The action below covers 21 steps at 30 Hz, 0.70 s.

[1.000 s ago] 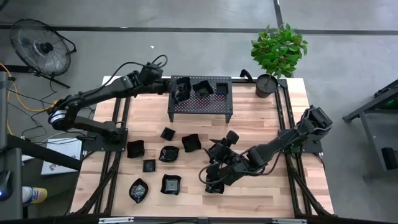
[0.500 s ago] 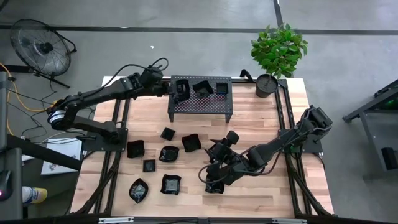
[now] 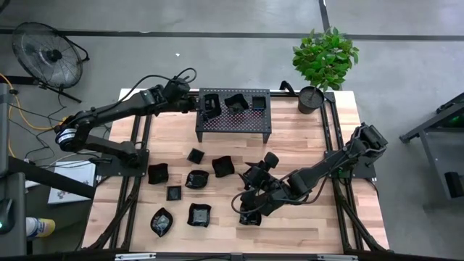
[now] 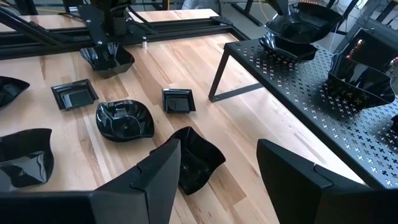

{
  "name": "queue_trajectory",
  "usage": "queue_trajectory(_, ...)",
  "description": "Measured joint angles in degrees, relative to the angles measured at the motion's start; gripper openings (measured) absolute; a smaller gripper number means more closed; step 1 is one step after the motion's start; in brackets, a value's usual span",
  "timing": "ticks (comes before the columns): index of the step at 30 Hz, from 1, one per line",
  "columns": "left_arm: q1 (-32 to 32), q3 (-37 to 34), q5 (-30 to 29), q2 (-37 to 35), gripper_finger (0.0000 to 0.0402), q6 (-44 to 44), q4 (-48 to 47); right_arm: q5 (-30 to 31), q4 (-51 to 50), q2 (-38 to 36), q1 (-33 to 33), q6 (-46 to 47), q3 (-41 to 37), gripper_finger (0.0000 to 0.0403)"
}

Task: Pick & Place Mini shaped plates
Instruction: Stack the leaf shaped plate on top of the leaf shaped plate on the shelf

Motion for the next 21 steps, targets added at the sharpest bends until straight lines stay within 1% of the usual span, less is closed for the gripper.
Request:
queue_trajectory(15,0.0,0.0,-0.4,0.0,0.0002,1.2,-0.1,0.0,0.0,0.0,0.0,-0.2,0.0,0.0208)
queue_trajectory(18,0.0,0.0,-0.4,0.1,0.0015,2.5,0.6,0.0,0.0,0.0,0.0,-0.2,0.0,0.0208)
queue_trajectory(21,0.0,0.0,-0.5,0.1,0.0041,3.3,1.6,0.0,0.0,0.0,0.0,-0.2,0.0,0.0208)
